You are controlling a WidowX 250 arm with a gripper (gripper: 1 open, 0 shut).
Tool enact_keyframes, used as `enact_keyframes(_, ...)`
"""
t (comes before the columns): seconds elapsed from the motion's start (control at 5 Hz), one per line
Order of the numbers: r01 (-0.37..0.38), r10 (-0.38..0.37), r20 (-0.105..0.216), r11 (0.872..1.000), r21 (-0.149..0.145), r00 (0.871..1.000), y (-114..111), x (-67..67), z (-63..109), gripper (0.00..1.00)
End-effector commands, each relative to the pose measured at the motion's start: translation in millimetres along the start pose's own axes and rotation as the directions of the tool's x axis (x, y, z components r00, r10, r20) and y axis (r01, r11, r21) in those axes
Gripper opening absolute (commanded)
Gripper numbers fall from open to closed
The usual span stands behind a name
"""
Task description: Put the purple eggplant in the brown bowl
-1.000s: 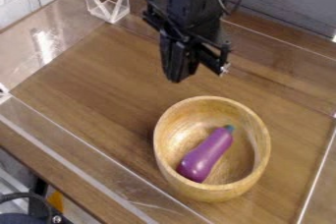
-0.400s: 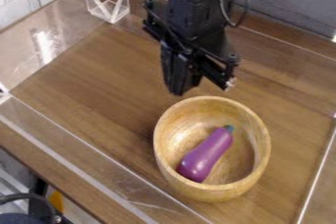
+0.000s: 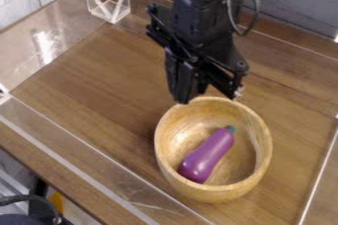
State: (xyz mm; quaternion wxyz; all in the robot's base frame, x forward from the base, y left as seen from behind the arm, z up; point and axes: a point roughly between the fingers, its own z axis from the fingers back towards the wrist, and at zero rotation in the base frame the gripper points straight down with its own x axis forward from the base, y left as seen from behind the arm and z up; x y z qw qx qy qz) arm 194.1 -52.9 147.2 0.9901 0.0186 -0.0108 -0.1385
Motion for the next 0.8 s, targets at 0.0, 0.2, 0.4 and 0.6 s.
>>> enact_keyframes(0.0,0.005,-0.005,0.025,1.0,0.006,1.0,-3,-0.5,4.7,0.0)
enact_keyframes(0.2,0.011,-0.011,0.014,1.0,0.009,1.0,-6,-1.9,-0.5,0.0)
enact_keyframes(0.4,0.025,-0.025,-0.008,1.0,0.01,1.0,-11,-2.9,-12.7,0.0)
enact_keyframes(0.6,0.039,-0.039,-0.032,0.999,0.009,0.999,-17,-5.1,-27.9,0.0)
